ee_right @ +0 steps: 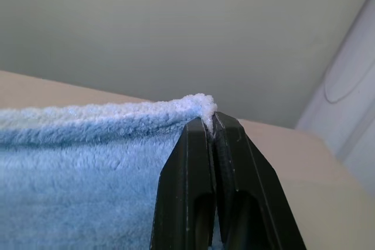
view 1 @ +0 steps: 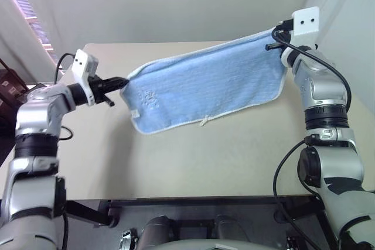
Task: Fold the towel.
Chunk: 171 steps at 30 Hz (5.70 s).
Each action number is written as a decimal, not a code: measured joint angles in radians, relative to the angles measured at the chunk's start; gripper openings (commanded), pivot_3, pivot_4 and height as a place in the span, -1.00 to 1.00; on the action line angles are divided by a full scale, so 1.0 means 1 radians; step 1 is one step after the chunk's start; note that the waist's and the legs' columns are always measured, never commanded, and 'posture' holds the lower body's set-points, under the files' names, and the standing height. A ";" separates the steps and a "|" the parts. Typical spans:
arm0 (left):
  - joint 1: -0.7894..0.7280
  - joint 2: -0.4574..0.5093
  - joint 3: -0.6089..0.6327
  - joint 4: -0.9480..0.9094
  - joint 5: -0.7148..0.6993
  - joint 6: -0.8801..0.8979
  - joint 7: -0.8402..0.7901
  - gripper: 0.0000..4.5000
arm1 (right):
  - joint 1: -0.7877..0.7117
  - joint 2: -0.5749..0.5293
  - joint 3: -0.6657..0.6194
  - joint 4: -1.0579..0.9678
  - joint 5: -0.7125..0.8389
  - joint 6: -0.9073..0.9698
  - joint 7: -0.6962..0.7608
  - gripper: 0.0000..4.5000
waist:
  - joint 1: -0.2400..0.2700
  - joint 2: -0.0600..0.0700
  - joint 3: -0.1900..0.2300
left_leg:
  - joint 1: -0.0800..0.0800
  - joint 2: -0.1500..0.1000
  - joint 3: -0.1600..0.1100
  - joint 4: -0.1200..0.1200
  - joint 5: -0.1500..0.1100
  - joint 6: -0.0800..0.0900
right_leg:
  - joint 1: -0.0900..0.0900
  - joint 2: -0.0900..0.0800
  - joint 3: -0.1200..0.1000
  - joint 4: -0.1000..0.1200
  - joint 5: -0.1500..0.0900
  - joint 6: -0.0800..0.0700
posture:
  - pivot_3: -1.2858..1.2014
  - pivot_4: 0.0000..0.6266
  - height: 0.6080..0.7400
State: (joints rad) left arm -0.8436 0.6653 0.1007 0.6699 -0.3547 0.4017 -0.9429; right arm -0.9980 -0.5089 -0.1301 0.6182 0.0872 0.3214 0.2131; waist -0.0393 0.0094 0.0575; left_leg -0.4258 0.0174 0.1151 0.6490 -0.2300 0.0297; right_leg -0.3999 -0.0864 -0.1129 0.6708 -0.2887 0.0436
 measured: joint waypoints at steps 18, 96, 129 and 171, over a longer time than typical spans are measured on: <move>-0.444 -0.153 0.054 0.645 0.210 -0.618 0.320 -0.97 | -0.192 0.050 -0.127 0.505 0.083 -0.534 0.054 -1.00 | -0.008 -0.004 0.003 | -0.001 0.000 0.005 -0.001 0.000 0.000 | -0.003 0.000 0.001 0.000 0.001 0.002 | 0.03 -1.00 0.76; 0.556 0.050 0.078 -0.231 -0.087 -0.056 -0.289 -0.97 | 0.941 0.017 -0.091 -0.593 0.287 -0.117 0.437 -1.00 | 0.025 -0.005 0.002 | 0.016 0.000 0.001 -0.013 -0.006 0.002 | 0.008 -0.005 -0.001 -0.016 0.003 -0.006 | 0.03 -1.00 0.76; 0.515 -0.008 0.123 -0.142 -0.108 0.027 -0.170 1.00 | 0.864 0.003 -0.065 -0.589 0.301 0.130 0.413 0.99 | 0.024 -0.005 0.002 | 0.016 0.001 0.000 -0.006 -0.006 0.002 | 0.008 -0.005 -0.001 -0.012 0.002 -0.009 | 0.03 -1.00 0.76; 0.671 -0.048 -0.008 -0.642 -0.235 0.160 -0.190 1.00 | 0.896 0.025 -0.605 -0.484 1.072 1.152 0.174 0.99 | -0.001 -0.006 0.002 | 0.015 0.002 0.000 -0.013 -0.008 0.005 | 0.007 -0.005 -0.002 -0.023 0.005 -0.005 | 0.03 -1.00 0.76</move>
State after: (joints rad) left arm -0.1725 0.6172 0.0927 0.0275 -0.5895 0.5618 -1.1328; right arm -0.1023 -0.4840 -0.7347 0.1337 1.1594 1.4735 0.3870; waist -0.0408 0.0038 0.0591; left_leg -0.4104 0.0194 0.1152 0.6355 -0.2375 0.0344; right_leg -0.3929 -0.0913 -0.1151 0.6479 -0.2839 0.0385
